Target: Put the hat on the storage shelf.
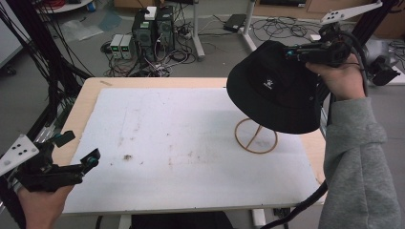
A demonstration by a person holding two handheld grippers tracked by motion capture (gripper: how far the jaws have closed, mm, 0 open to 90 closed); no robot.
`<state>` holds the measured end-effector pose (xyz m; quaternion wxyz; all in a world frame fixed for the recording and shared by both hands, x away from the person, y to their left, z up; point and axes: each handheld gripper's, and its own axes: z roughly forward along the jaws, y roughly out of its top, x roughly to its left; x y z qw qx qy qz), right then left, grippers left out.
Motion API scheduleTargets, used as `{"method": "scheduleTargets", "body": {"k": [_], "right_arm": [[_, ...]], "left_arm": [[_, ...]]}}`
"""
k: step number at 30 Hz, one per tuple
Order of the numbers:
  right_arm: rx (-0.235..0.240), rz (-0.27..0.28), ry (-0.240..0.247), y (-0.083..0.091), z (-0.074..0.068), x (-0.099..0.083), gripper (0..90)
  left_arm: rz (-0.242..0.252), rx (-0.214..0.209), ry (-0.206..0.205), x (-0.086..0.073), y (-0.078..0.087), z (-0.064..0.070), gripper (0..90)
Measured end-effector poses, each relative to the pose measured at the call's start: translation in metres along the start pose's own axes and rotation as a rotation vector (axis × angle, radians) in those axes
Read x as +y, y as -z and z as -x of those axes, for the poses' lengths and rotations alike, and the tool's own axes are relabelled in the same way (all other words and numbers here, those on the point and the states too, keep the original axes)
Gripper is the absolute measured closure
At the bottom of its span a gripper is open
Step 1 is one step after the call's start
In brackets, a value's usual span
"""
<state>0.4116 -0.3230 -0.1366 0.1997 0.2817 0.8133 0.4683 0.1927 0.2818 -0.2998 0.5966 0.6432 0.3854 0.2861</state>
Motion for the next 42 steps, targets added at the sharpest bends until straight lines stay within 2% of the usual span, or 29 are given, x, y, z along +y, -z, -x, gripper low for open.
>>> {"method": "scheduleTargets", "body": {"k": [7,14,20,29,31,33,35,42], "right_arm": [[0.003,-0.013,-0.013,-0.014,0.007,-0.015,87.6],[-0.006,-0.008,-0.047,-0.023,0.010,-0.029,87.6],[0.025,-0.012,-0.070,-0.038,0.008,-0.046,87.5],[0.034,-0.015,-0.073,-0.043,0.006,-0.050,86.3],[0.026,-0.018,-0.072,-0.043,0.005,-0.051,81.1],[0.000,-0.022,-0.066,-0.042,0.003,-0.051,71.2],[0.003,-0.020,-0.082,-0.042,0.003,-0.052,61.0],[-0.017,0.031,-0.111,-0.035,0.001,-0.060,28.7]], "left_arm": [[-0.005,-0.001,-0.003,0.000,-0.002,0.000,1.8],[-0.007,-0.004,-0.002,-0.001,-0.003,0.001,1.8],[-0.012,-0.005,-0.002,-0.002,-0.005,0.001,1.8],[-0.015,-0.012,-0.006,-0.001,-0.007,0.003,1.8],[-0.015,-0.012,-0.006,-0.001,-0.007,0.002,1.8],[-0.014,-0.010,-0.003,-0.001,-0.007,0.002,1.8],[-0.015,-0.010,-0.006,-0.001,-0.007,0.002,1.8],[-0.015,-0.018,-0.014,0.000,-0.008,0.005,1.8]]}}
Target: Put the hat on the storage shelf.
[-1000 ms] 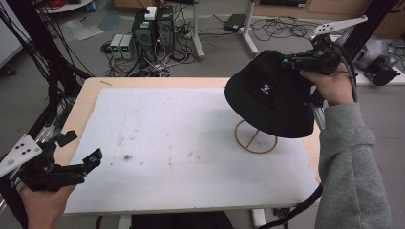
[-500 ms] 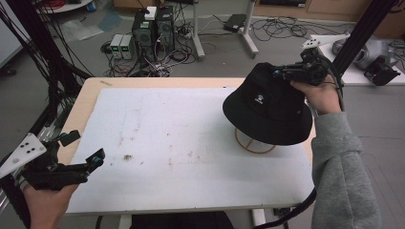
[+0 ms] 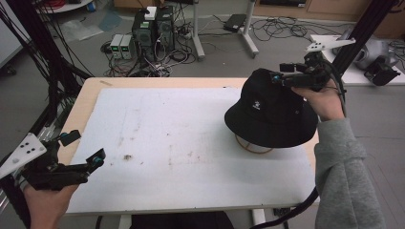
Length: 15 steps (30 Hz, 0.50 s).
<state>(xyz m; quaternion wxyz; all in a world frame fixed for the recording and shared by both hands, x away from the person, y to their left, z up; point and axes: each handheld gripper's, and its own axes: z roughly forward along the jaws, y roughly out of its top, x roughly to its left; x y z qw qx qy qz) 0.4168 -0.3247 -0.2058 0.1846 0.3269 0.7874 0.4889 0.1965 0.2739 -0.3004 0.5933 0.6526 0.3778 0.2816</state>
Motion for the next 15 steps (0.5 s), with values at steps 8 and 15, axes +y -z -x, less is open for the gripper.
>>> {"method": "scheduleTargets", "body": {"k": [8,15], "right_arm": [[-0.022,0.068,-0.012,0.021,-0.003,-0.011,9.9],[-0.034,0.117,-0.014,0.035,-0.011,-0.026,1.8]], "left_arm": [[0.001,-0.012,0.001,0.000,-0.004,0.002,1.8],[-0.003,-0.026,-0.002,0.001,-0.008,0.002,1.8]]}}
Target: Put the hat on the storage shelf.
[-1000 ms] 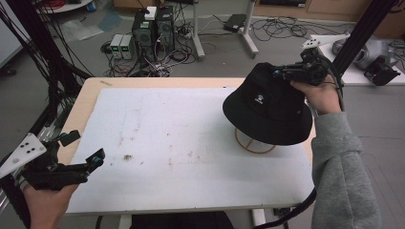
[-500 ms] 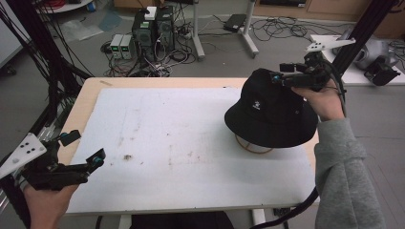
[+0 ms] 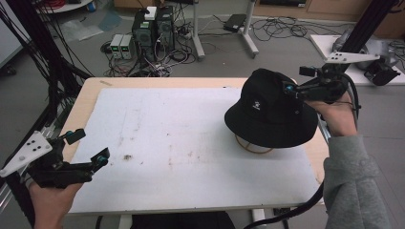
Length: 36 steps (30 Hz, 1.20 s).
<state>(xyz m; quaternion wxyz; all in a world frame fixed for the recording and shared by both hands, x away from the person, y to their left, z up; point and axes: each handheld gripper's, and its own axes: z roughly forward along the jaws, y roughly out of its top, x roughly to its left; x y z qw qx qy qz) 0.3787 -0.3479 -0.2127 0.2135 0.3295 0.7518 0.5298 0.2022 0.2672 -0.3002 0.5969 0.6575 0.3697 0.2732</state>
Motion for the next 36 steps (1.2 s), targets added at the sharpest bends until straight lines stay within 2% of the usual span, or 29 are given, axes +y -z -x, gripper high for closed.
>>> {"method": "scheduleTargets", "body": {"k": [3,5,9,15,18,21,27,34,36], "right_arm": [[0.003,0.030,-0.008,0.006,-0.005,-0.007,1.7],[-0.001,0.036,0.004,0.009,-0.009,-0.010,1.8],[-0.002,0.057,-0.012,0.014,-0.016,-0.017,1.7],[-0.005,0.069,0.004,0.022,-0.026,-0.029,1.7],[0.007,0.098,0.010,0.027,-0.032,-0.037,1.7],[0.006,0.117,0.004,0.032,-0.038,-0.047,1.7],[-0.027,0.155,-0.017,0.041,-0.047,-0.066,1.7],[-0.012,0.185,-0.035,0.044,-0.056,-0.085,1.7],[-0.011,0.172,-0.051,0.041,-0.056,-0.087,1.7]], "left_arm": [[-0.001,-0.006,0.000,0.001,-0.003,0.000,1.8],[-0.002,-0.010,0.000,0.001,-0.005,0.000,1.8],[-0.003,-0.015,0.000,0.001,-0.008,0.001,1.8],[-0.002,-0.023,-0.005,0.002,-0.009,0.003,1.8],[-0.003,-0.024,-0.008,0.003,-0.009,0.004,1.8],[-0.001,-0.031,-0.013,0.003,-0.010,0.006,1.8],[0.002,-0.035,-0.019,0.004,-0.011,0.009,1.8],[0.011,-0.029,-0.020,0.006,-0.010,0.008,1.8],[0.014,-0.029,-0.020,0.006,-0.010,0.008,1.8]]}}
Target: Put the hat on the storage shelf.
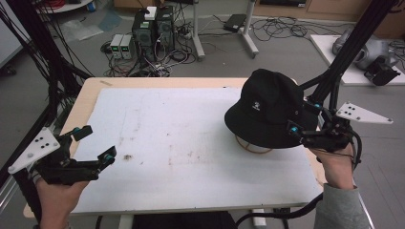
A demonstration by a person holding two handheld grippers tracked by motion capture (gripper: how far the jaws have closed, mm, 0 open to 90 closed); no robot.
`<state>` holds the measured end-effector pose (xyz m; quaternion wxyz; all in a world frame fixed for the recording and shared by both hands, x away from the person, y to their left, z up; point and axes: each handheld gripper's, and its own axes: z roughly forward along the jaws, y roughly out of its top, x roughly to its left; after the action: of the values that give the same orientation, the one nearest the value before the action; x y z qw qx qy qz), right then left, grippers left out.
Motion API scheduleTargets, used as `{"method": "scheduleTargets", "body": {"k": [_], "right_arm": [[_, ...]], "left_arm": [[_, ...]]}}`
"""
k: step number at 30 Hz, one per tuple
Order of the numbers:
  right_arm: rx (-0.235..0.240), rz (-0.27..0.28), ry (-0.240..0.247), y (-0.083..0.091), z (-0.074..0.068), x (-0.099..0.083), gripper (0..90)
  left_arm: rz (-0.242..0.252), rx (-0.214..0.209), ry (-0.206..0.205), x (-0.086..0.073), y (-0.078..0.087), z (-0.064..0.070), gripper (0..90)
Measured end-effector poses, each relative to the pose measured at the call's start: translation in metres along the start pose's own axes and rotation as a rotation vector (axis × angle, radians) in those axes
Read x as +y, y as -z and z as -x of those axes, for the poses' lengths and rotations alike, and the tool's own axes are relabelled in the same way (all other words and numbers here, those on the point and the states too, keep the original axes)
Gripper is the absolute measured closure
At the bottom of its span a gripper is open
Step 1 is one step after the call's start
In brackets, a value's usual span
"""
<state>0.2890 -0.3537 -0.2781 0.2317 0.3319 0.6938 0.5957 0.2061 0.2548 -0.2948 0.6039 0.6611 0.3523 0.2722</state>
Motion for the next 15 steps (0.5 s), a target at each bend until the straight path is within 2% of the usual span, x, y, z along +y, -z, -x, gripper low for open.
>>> {"method": "scheduleTargets", "body": {"k": [3,6,15], "right_arm": [[-0.007,0.014,-0.004,0.0020,-0.0009,0.0001,1.7],[-0.022,0.015,0.016,0.0049,-0.0048,0.0020,1.7],[-0.038,-0.021,0.041,0.0062,-0.0098,0.0012,1.7]], "left_arm": [[0.007,-0.002,-0.004,0.0013,0.0006,0.0011,1.8],[0.008,-0.005,-0.006,0.0019,0.0006,0.0023,1.8],[0.007,0.000,-0.021,0.0030,0.0007,0.0073,1.8]]}}
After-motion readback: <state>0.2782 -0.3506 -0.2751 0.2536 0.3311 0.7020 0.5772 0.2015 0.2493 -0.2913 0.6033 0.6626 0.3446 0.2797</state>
